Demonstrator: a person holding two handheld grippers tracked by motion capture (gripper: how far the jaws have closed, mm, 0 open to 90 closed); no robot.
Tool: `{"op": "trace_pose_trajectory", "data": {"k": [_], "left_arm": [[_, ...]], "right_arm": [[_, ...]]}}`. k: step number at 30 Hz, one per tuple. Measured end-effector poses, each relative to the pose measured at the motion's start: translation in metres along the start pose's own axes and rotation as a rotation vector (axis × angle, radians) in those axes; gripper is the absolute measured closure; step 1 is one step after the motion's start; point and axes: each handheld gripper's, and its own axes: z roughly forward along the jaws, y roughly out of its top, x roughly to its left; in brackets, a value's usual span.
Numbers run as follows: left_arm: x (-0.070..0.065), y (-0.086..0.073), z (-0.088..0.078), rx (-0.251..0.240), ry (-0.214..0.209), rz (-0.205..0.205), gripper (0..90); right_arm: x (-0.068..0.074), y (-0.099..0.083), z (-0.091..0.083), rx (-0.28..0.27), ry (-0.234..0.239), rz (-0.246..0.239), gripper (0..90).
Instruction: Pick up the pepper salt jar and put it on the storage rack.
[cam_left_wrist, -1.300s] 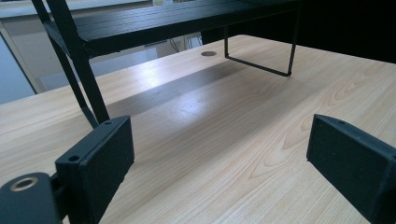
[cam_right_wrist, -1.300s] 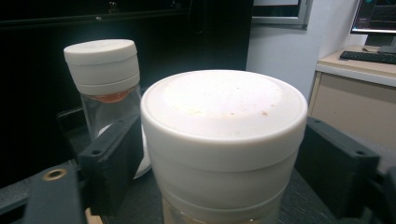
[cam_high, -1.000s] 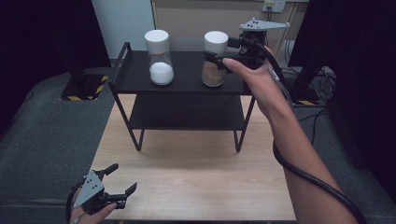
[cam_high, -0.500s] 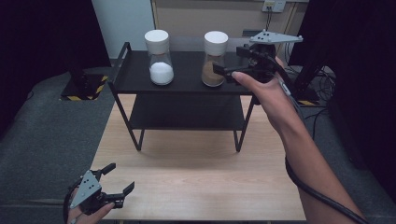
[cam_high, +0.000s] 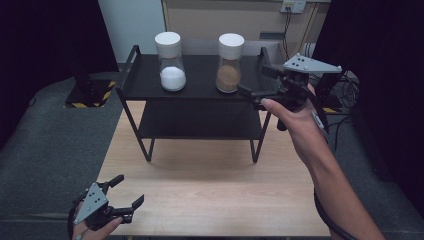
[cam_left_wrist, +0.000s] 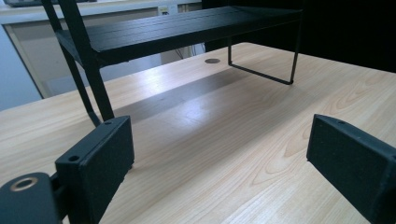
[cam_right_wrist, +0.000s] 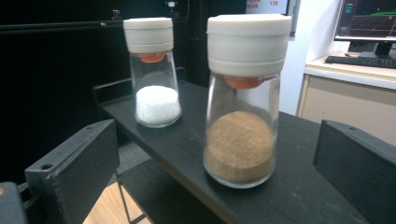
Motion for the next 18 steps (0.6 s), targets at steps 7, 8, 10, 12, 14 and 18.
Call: {"op": "trace_pose_trajectory", "data": {"k": [7,8,10,12,14,18], "left_arm": [[0.0,-0.003,0.001,0.003,-0.003,-0.013,6.2],[0.0,-0.003,0.001,0.004,-0.003,-0.014,6.2],[0.0,-0.003,0.002,0.005,-0.001,-0.013,6.2],[0.0,-0.003,0.002,0.007,0.001,-0.011,6.2],[0.0,-0.004,0.002,0.008,0.002,-0.013,6.2],[-0.001,-0.004,0.001,0.008,0.013,-0.012,6.2]], "right_arm": [[-0.001,-0.017,-0.008,-0.026,0.033,0.012,1.2],[-0.001,-0.019,-0.009,-0.028,0.036,0.007,1.2],[-0.001,-0.024,-0.011,-0.035,0.045,0.001,1.2],[-0.001,-0.03,-0.013,-0.04,0.046,-0.002,1.3],[0.0,-0.038,-0.014,-0.042,0.049,-0.006,1.3],[0.002,-0.056,-0.017,-0.038,0.05,-0.022,1.6]]}}
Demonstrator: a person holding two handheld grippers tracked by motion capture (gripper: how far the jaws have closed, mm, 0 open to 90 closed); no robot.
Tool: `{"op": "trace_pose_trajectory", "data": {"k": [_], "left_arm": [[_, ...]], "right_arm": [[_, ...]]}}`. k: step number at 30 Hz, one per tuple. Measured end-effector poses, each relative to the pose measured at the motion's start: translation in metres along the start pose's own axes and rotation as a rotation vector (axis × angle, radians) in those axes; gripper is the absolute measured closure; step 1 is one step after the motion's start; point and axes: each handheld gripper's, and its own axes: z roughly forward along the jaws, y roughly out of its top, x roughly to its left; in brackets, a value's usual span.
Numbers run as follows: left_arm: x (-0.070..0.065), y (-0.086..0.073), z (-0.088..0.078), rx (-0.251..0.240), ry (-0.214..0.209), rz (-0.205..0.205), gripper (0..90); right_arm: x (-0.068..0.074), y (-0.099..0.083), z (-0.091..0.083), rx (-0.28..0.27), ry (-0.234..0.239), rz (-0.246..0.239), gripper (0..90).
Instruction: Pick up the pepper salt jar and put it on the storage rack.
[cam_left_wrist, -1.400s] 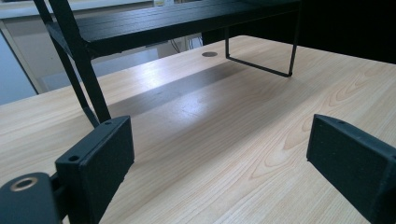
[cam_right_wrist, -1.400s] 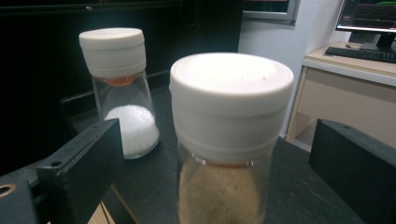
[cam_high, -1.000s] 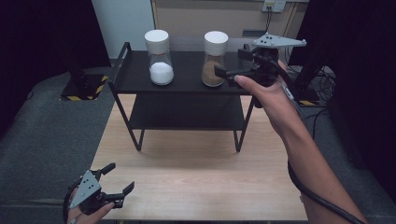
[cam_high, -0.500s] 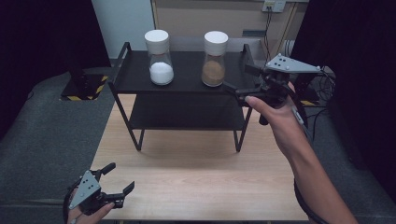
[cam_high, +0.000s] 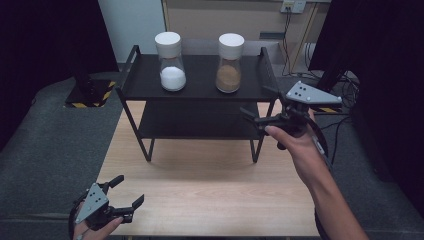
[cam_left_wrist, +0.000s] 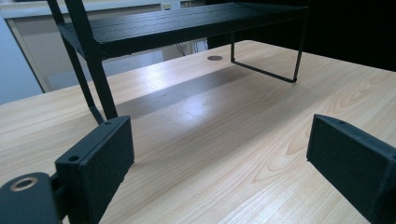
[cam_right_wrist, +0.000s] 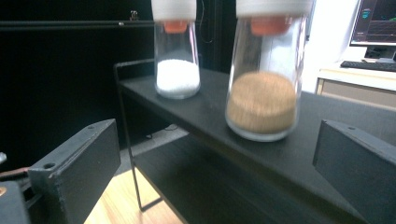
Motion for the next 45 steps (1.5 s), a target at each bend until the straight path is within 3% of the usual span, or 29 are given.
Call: {"op": "trace_pose_trajectory", "data": {"k": [11,15,23,33,45], "left_arm": [[-0.003,-0.001,0.001,0.004,0.016,0.004,6.2],[-0.003,-0.004,0.003,0.007,0.019,-0.005,6.2],[-0.009,-0.009,0.005,0.013,0.049,-0.005,6.2],[-0.017,-0.017,0.007,0.003,0.082,-0.037,6.2],[-0.02,-0.019,0.008,0.01,0.093,-0.03,6.2]], "right_arm": [[0.008,-0.053,-0.021,-0.034,-0.007,-0.011,1.8],[0.012,-0.066,-0.028,-0.027,-0.026,-0.012,1.6],[0.021,-0.112,-0.051,0.007,-0.102,0.007,1.6],[0.027,-0.142,-0.072,0.024,-0.154,0.012,1.9],[0.035,-0.179,-0.095,0.046,-0.213,0.016,3.4]]}}
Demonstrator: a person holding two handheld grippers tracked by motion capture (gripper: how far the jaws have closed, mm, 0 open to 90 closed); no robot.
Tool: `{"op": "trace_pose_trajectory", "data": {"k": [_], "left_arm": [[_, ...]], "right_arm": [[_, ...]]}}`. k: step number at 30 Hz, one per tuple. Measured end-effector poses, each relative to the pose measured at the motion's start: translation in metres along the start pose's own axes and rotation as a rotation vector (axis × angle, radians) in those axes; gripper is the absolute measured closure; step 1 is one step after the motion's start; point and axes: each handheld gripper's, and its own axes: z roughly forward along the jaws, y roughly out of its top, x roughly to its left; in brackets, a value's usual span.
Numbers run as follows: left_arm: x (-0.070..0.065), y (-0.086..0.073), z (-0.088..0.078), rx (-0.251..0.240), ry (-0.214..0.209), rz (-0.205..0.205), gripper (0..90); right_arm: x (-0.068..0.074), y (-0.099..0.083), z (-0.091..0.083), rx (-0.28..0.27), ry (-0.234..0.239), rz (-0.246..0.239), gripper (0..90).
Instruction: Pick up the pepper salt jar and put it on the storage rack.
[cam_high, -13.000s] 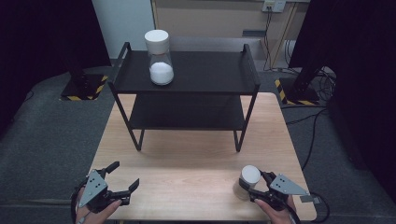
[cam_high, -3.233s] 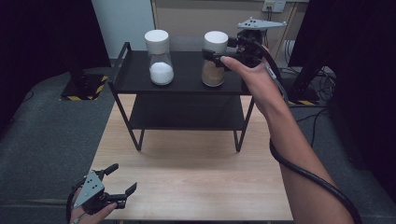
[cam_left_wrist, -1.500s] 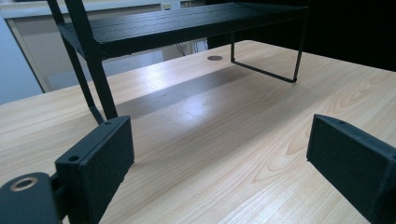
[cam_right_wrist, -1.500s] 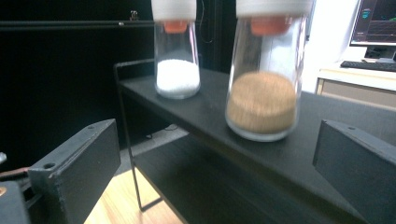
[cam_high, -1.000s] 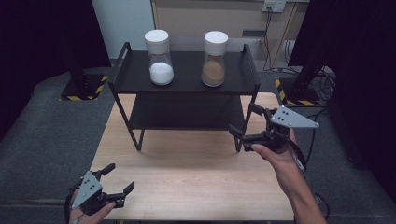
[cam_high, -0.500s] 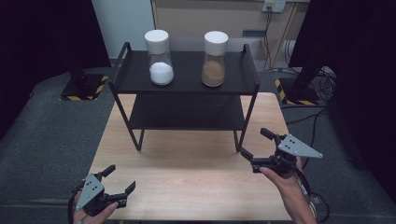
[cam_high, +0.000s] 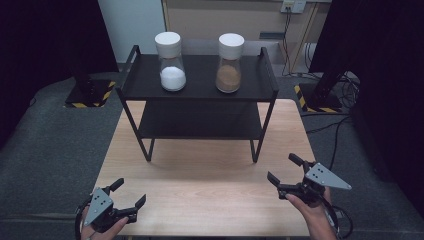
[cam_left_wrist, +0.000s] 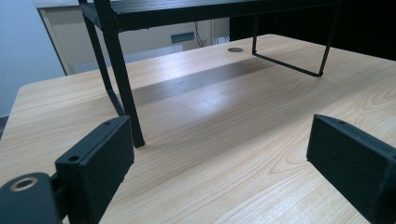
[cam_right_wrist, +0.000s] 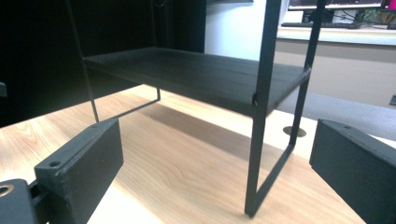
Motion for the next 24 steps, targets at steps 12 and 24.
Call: {"op": "trace_pose_trajectory", "data": {"k": [12,24], "left_arm": [[-0.004,-0.003,0.0,-0.002,0.013,-0.007,6.2],[-0.011,-0.004,-0.001,-0.013,0.031,0.003,6.3]], "right_arm": [[0.006,-0.032,-0.014,-0.006,-0.032,0.009,3.4],[0.015,-0.064,-0.016,-0.011,-0.061,0.04,3.7]]}}
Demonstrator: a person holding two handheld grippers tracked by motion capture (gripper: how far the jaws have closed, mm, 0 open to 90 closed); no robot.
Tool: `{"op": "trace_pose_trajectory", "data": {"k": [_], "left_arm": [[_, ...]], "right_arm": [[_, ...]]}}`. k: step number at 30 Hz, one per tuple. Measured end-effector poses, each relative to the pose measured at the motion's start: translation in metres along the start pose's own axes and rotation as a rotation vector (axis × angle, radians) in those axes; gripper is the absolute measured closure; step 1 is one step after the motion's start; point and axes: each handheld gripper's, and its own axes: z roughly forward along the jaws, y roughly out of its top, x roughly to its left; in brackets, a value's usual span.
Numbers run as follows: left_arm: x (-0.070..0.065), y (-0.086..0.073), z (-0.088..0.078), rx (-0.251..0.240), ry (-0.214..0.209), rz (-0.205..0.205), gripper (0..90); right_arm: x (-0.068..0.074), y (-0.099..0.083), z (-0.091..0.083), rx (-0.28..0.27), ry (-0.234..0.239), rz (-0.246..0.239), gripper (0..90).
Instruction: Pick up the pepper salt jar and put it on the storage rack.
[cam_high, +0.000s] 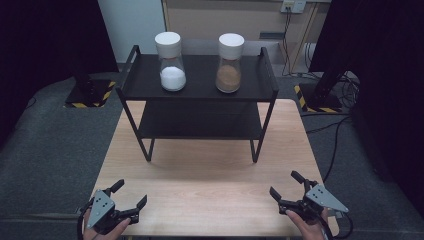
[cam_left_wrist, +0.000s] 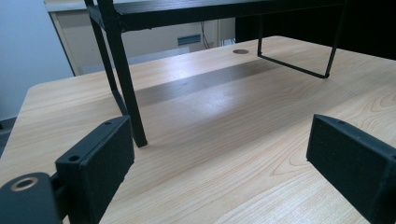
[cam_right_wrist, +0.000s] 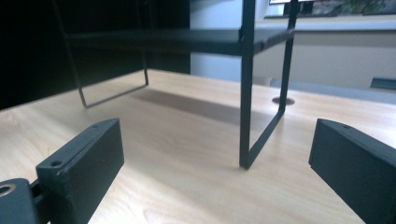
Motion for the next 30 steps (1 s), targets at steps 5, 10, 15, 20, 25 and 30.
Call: {"op": "trace_pose_trajectory", "data": {"k": [5,10,15,20,25,30], "left_arm": [[0.0,-0.001,-0.001,-0.008,0.008,0.001,6.3],[-0.001,-0.002,0.002,0.001,-0.001,0.017,6.3],[-0.003,-0.003,0.004,0.002,-0.004,0.027,6.3],[-0.005,-0.004,0.005,0.001,-0.012,0.017,6.3],[-0.007,-0.004,0.007,0.008,-0.017,0.013,6.3],[-0.007,-0.005,0.007,0.008,-0.017,-0.001,6.3]], "right_arm": [[0.004,-0.002,-0.003,-0.002,-0.001,-0.008,3.5],[0.008,-0.004,-0.008,0.002,-0.006,-0.018,3.5],[0.009,-0.004,-0.011,0.0,-0.024,-0.013,3.3],[0.011,-0.005,-0.011,0.002,-0.026,-0.014,3.4],[0.011,-0.004,-0.012,0.003,-0.025,-0.012,3.4],[0.01,-0.003,-0.014,0.0,-0.028,-0.001,3.2]]}}
